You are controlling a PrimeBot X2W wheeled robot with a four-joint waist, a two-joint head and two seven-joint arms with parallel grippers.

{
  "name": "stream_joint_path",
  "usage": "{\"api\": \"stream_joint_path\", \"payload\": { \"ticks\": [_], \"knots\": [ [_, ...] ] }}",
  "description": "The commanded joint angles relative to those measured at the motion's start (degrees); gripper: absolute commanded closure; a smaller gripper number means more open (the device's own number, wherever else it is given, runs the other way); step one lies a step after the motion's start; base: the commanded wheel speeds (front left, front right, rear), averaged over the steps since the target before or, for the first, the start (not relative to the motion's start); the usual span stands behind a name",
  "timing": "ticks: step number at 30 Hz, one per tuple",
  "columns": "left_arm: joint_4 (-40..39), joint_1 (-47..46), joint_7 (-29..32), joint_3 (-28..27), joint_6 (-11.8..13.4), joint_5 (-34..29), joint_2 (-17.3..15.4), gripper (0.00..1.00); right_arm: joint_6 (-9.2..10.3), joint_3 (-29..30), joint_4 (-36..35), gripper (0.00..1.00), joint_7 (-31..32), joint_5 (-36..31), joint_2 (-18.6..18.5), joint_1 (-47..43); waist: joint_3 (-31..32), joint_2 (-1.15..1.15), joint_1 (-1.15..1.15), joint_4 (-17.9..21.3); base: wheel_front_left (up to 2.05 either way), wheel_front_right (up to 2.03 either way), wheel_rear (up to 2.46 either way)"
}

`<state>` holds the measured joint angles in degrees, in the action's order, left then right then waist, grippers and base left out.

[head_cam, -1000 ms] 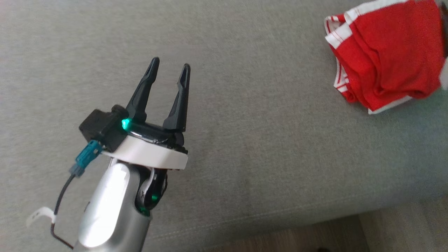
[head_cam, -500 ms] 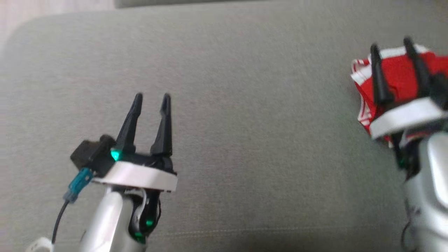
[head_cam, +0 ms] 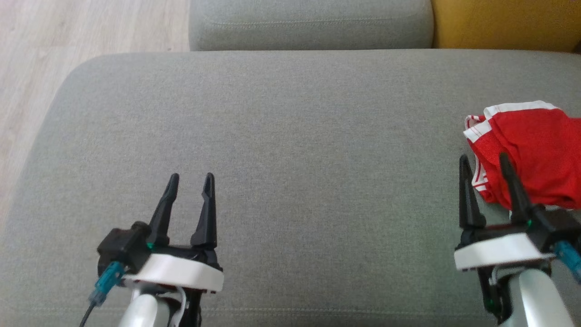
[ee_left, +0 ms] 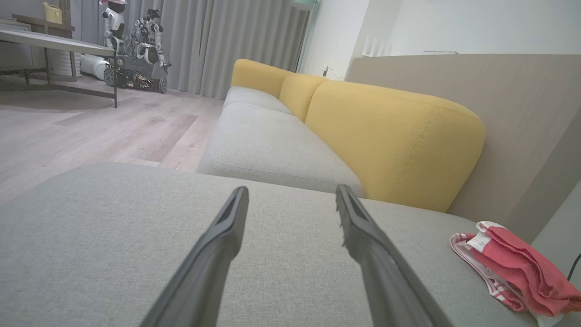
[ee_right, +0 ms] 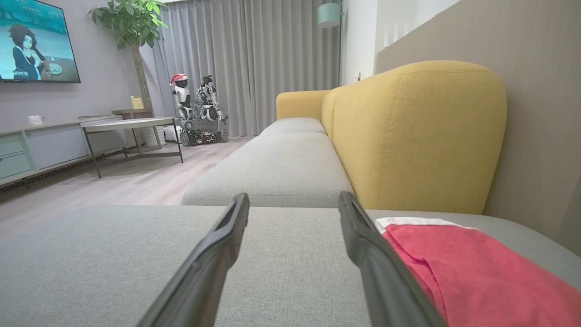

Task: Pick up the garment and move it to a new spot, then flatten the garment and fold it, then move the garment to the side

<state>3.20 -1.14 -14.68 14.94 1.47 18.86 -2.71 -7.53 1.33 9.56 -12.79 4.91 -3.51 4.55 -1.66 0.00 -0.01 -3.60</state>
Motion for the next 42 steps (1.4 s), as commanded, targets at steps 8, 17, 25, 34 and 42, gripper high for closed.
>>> {"api": "stream_joint_path", "payload": {
  "ticks": [8,17,25,34,42],
  "knots": [
    [-4.4,-0.5,-0.3,-4.2,1.3,-2.0,-0.2,0.00,0.04,-1.1,-2.8,0.00,-1.8,-0.5,0.6,-1.2,1.0,0.00,0.01,0.9,0.00,0.00,0.00],
    [-3.8,-0.6,-0.3,-4.4,2.3,-1.6,-0.2,0.00,0.04,-1.8,-3.4,0.00,-2.1,0.3,0.6,-1.0,0.7,0.00,0.01,1.3,0.00,0.00,0.00],
    [-4.2,-0.9,-0.3,-5.0,0.9,-1.7,-0.2,0.00,0.04,-1.9,-3.5,0.00,-2.2,0.8,0.6,-0.8,0.1,0.00,0.01,1.3,0.00,0.00,0.00],
    [-5.1,-0.3,-0.3,-6.5,-1.6,1.9,-0.2,0.00,0.04,-2.2,-3.7,0.00,-2.2,1.1,0.6,-0.6,-0.2,0.00,0.01,1.1,0.00,0.00,0.00],
    [-4.8,0.1,-0.3,-7.8,-3.0,3.6,-0.2,0.00,0.04,-2.6,-3.5,0.00,-2.2,1.4,0.6,-0.5,-0.2,0.00,0.01,1.0,0.00,0.00,0.00]
  ]
}}
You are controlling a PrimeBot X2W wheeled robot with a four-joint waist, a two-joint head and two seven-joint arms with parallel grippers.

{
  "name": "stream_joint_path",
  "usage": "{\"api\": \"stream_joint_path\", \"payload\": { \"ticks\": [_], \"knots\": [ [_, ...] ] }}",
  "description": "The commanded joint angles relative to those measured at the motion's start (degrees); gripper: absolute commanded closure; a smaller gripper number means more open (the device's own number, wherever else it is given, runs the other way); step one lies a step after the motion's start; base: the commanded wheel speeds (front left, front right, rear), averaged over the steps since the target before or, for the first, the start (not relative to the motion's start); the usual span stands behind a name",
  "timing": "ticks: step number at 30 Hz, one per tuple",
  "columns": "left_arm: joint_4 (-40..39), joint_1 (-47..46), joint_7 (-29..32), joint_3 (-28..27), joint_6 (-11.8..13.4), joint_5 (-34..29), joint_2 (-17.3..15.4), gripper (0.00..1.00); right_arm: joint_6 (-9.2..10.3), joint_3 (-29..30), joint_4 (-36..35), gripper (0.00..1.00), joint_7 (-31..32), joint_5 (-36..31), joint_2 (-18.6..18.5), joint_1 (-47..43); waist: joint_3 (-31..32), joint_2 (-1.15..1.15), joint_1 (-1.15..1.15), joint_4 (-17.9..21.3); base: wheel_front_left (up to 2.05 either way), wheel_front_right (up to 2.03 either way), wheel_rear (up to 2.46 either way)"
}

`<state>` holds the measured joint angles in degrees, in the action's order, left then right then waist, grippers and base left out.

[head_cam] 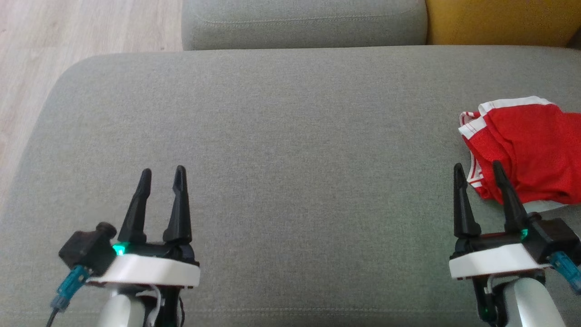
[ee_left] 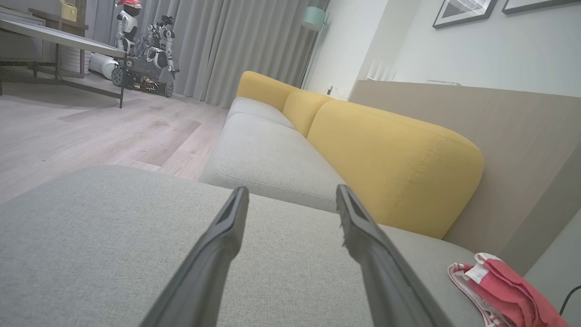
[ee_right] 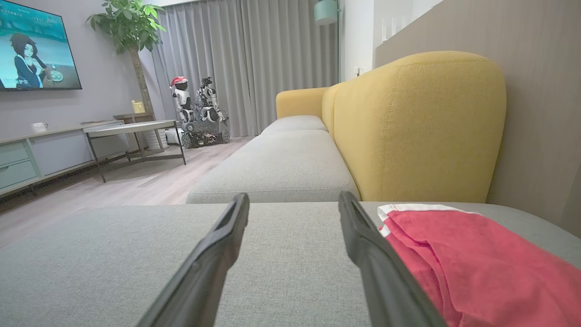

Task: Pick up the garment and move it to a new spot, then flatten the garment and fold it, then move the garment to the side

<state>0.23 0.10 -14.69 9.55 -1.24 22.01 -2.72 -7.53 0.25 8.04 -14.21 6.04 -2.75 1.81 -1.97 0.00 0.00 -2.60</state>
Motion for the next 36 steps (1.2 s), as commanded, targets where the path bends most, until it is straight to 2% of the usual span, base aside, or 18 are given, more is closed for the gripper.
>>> {"api": "stream_joint_path", "payload": {
  "ticks": [1,2,3,8,36],
  "knots": [
    [-1.8,-1.1,-0.3,-2.5,-0.4,0.7,-0.2,0.00,0.04,-1.6,-1.9,0.00,-0.8,0.3,-0.1,2.3,0.1,0.00,0.00,0.0,0.00,0.00,0.00],
    [-1.7,-1.0,-0.3,-2.6,-0.6,1.4,-0.2,0.00,0.04,-1.7,-1.8,0.00,-0.8,0.3,-0.1,2.2,0.2,0.00,0.00,0.0,0.00,0.00,0.00],
    [0.4,0.5,0.0,-0.7,-0.3,1.9,0.0,1.00,0.00,-0.2,0.4,1.00,0.0,0.0,0.0,0.0,0.2,0.00,0.00,0.0,0.00,0.00,0.00],
    [3.1,2.0,0.2,-0.6,-0.3,2.7,0.0,1.00,0.00,-0.2,2.9,1.00,0.2,0.9,0.1,-1.0,0.2,0.00,0.00,0.0,0.00,0.00,0.00],
    [5.8,0.0,4.0,-2.9,-1.7,19.1,-0.9,1.00,0.01,0.4,3.6,1.00,4.2,21.1,-0.7,0.2,0.6,0.00,0.00,0.6,0.00,0.00,0.00]
  ]
}}
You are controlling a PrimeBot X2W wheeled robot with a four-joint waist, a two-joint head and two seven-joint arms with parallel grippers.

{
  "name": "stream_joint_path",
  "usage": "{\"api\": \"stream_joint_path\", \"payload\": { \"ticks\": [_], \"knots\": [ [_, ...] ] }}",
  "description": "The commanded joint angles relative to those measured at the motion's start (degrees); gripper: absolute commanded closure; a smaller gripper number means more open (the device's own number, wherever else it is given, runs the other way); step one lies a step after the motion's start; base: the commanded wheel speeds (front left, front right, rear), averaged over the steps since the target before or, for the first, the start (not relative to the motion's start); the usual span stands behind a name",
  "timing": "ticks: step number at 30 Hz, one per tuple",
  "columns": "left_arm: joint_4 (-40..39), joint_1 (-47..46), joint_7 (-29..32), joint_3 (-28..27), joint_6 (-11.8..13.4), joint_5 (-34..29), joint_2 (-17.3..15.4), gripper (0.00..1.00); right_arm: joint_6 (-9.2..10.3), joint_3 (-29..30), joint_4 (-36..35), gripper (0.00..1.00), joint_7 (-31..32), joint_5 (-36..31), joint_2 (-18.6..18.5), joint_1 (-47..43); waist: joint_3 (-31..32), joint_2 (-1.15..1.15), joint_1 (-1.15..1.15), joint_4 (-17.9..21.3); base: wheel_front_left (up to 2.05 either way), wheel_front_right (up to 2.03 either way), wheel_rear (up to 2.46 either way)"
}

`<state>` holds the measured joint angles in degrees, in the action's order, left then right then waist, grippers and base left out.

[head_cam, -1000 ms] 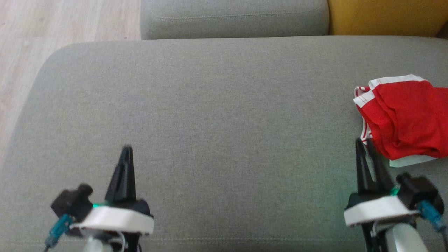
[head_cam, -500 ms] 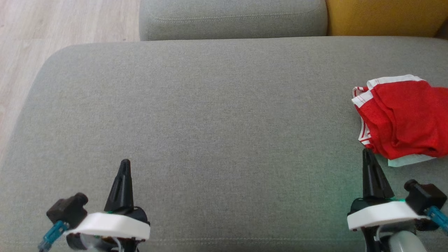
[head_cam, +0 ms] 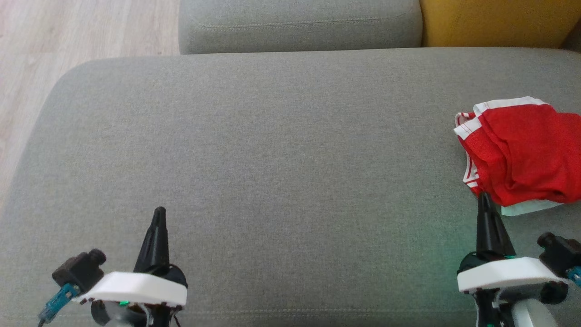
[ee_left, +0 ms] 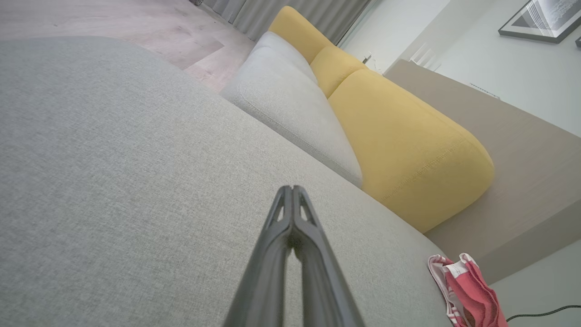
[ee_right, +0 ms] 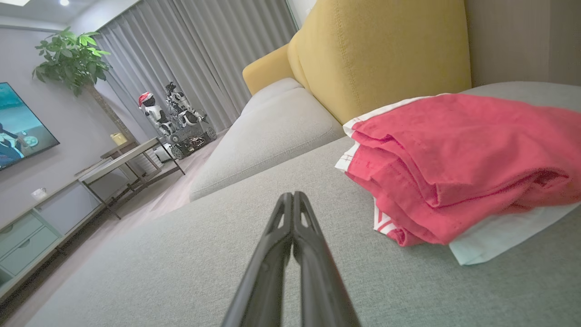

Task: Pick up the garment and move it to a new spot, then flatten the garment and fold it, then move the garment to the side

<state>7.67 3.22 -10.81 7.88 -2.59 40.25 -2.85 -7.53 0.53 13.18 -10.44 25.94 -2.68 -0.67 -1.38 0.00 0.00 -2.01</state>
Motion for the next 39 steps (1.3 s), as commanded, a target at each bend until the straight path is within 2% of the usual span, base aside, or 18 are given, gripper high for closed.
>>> {"api": "stream_joint_path", "payload": {
  "ticks": [1,39],
  "knots": [
    [-1.6,-3.1,0.2,-1.3,-0.4,1.4,-0.8,1.00,0.01,0.1,-1.5,1.00,0.6,1.9,-0.8,2.7,0.0,0.00,0.00,0.0,0.00,0.00,0.00],
    [1.4,-5.5,5.9,-5.2,-2.2,22.1,-1.4,1.00,0.02,1.6,-0.6,1.00,6.3,27.7,-1.1,4.3,0.5,0.00,0.00,0.8,0.00,0.00,0.00]
  ]
}}
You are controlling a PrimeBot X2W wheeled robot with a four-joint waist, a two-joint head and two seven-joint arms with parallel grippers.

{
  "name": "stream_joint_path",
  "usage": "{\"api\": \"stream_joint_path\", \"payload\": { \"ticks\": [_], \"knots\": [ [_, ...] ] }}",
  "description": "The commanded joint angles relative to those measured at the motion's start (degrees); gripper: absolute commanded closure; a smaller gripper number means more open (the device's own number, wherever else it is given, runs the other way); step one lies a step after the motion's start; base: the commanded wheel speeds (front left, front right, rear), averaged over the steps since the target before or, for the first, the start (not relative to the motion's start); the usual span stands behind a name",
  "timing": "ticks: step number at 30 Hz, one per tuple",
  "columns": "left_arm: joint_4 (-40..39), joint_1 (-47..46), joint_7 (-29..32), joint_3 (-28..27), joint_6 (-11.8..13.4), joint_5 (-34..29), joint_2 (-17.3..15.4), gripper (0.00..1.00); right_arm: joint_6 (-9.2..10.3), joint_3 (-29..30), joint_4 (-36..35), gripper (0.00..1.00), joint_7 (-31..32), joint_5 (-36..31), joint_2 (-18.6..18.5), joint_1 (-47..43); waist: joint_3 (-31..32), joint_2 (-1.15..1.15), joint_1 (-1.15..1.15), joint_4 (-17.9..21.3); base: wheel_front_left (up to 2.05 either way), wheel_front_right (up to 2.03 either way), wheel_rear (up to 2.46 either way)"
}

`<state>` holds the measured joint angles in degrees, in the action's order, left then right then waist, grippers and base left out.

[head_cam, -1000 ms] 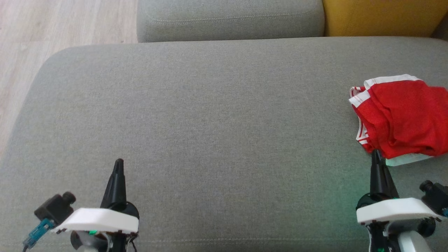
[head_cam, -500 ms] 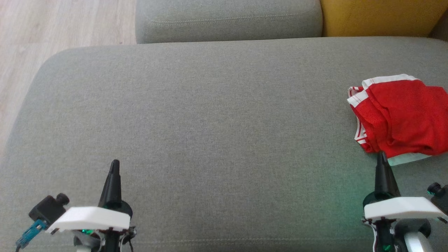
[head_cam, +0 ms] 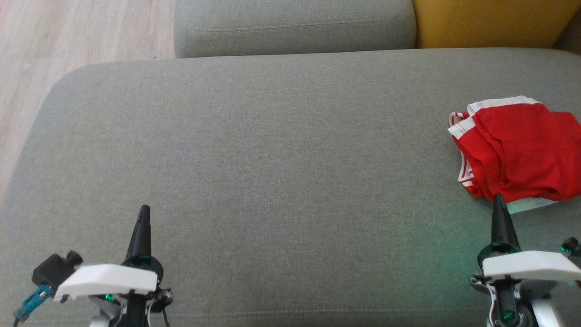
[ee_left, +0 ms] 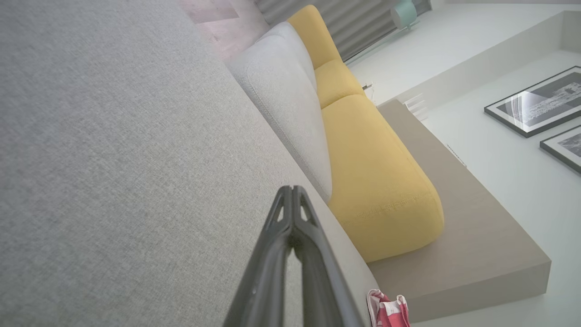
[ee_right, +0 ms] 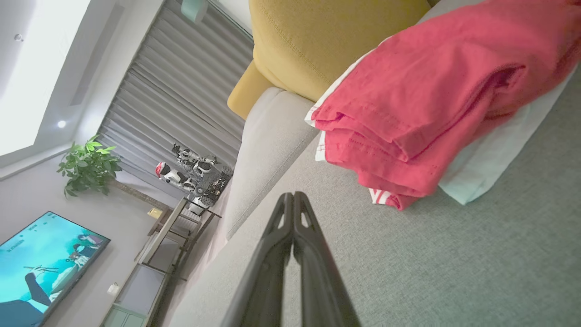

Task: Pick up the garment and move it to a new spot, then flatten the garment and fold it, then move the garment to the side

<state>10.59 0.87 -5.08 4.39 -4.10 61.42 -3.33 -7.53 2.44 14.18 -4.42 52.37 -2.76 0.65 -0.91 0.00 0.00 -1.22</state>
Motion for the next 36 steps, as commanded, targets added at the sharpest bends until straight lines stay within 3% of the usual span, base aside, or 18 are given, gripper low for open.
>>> {"api": "stream_joint_path", "payload": {
  "ticks": [1,36],
  "knots": [
    [-1.5,-3.2,0.4,-1.9,-0.7,1.5,-0.9,1.00,0.02,-0.3,-1.6,1.00,0.4,2.0,-1.1,3.0,0.0,0.00,0.00,0.0,0.00,0.00,0.00],
    [1.5,-5.5,6.2,-6.2,-2.3,20.6,-1.0,1.00,0.04,1.5,-0.8,1.00,6.2,26.0,-1.1,4.5,0.5,0.00,0.00,0.8,0.00,0.00,0.00]
  ]
}}
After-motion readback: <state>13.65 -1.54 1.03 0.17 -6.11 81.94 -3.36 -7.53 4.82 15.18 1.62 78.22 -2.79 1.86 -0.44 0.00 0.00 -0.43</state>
